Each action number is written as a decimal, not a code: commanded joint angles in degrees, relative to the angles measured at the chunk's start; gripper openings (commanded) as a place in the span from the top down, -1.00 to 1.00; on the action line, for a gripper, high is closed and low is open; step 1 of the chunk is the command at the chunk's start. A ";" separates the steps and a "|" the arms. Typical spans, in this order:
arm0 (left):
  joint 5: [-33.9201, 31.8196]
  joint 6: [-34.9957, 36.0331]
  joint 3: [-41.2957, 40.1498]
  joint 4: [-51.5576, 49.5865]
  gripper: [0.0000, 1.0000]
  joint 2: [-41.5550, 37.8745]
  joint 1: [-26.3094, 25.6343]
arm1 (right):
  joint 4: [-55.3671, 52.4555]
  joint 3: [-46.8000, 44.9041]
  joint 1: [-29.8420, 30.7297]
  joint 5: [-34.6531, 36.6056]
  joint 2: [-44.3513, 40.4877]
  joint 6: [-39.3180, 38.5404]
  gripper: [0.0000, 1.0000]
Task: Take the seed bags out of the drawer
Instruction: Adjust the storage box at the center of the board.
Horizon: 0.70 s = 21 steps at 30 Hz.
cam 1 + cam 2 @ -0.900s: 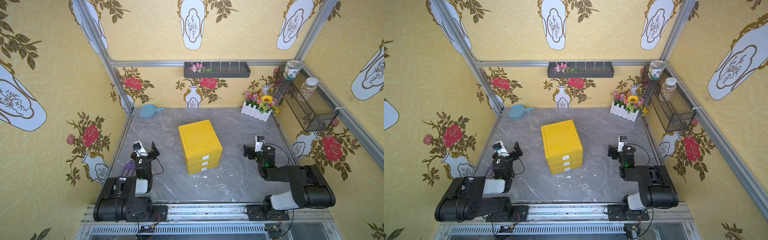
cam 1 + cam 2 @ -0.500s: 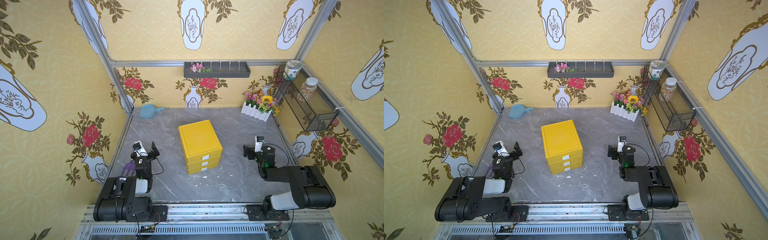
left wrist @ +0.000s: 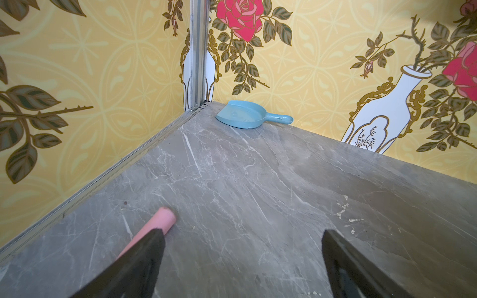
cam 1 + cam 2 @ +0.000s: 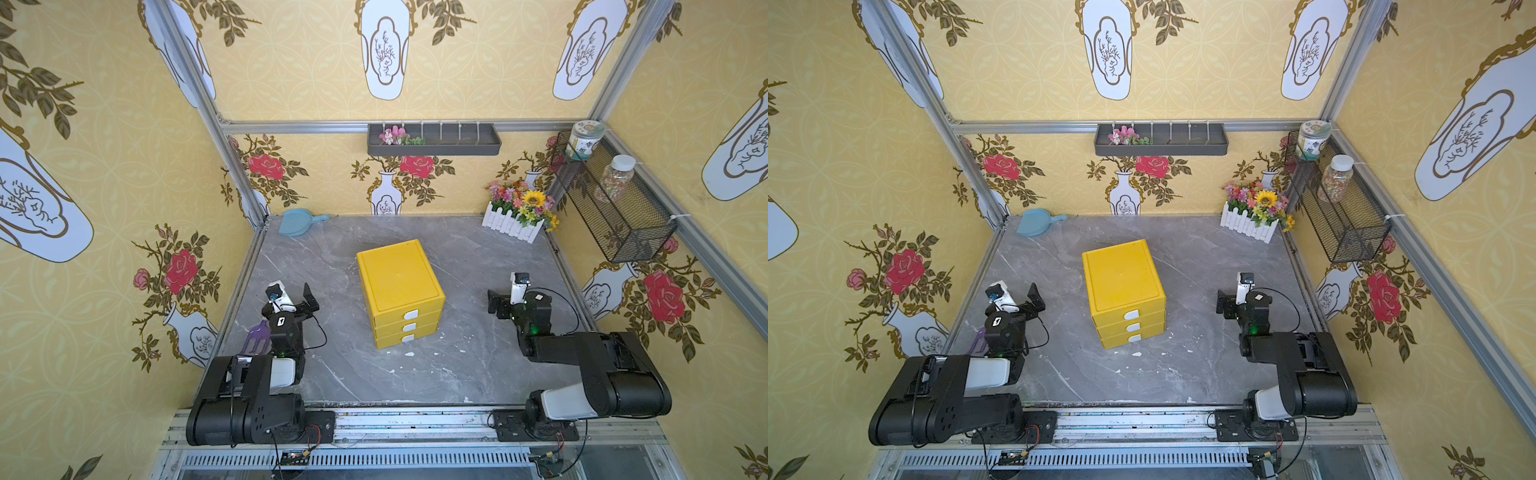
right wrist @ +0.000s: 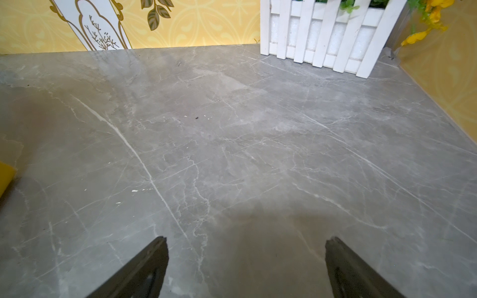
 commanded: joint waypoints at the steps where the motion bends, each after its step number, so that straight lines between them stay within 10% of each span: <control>1: -3.09 -0.58 0.82 -1.28 -1.00 -1.55 0.08 | -8.50 4.14 -0.03 4.33 -4.42 1.73 -0.94; 9: -6.92 -9.12 12.99 -37.37 -1.00 -17.27 -0.25 | -55.14 28.02 -5.86 8.73 -6.88 17.72 -0.94; 17: 5.47 -22.80 21.78 -53.25 -0.98 -22.71 -0.41 | -64.51 34.37 -14.43 -15.17 -1.90 27.15 -0.91; 21: 15.61 -30.14 24.58 -58.45 -0.61 -22.19 -0.53 | -66.76 35.09 -13.70 -20.79 -0.88 27.52 -0.62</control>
